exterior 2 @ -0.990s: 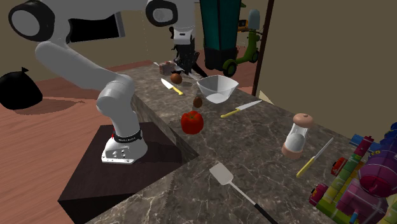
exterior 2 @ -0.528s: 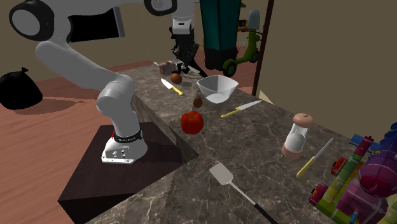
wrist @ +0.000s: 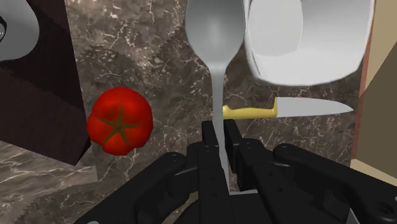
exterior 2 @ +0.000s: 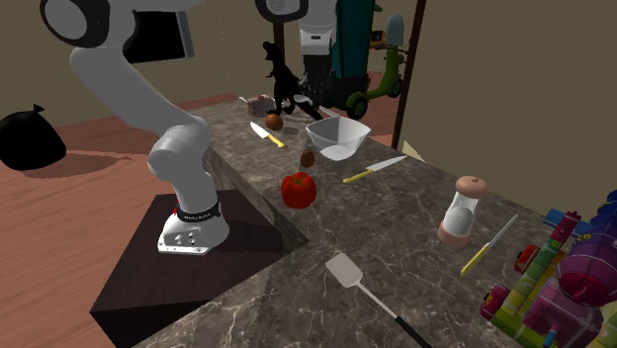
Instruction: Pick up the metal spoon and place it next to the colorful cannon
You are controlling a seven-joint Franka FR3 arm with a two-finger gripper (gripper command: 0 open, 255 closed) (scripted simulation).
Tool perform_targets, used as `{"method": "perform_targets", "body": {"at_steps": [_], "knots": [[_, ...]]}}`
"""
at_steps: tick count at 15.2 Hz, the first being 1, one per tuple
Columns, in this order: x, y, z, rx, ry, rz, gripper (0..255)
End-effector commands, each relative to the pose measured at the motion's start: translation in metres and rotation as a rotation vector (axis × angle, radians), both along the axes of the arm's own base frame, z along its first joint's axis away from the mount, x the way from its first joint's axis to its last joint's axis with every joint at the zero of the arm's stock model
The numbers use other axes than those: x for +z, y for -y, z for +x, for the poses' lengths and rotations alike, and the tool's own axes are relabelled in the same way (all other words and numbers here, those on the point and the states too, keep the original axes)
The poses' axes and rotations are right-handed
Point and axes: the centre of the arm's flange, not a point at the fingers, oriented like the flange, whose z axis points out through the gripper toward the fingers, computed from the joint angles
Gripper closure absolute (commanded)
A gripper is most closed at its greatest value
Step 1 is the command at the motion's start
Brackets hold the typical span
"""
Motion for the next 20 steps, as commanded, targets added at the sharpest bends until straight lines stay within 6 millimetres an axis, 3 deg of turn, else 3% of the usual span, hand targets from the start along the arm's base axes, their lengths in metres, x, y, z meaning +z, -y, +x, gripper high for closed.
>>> {"method": "perform_targets", "body": {"at_steps": [1, 20], "knots": [[0.000, 0.017, 0.022, 0.000, 0.000, 0.000, 255], [0.001, 0.167, 0.223, 0.000, 0.000, 0.000, 255]]}}
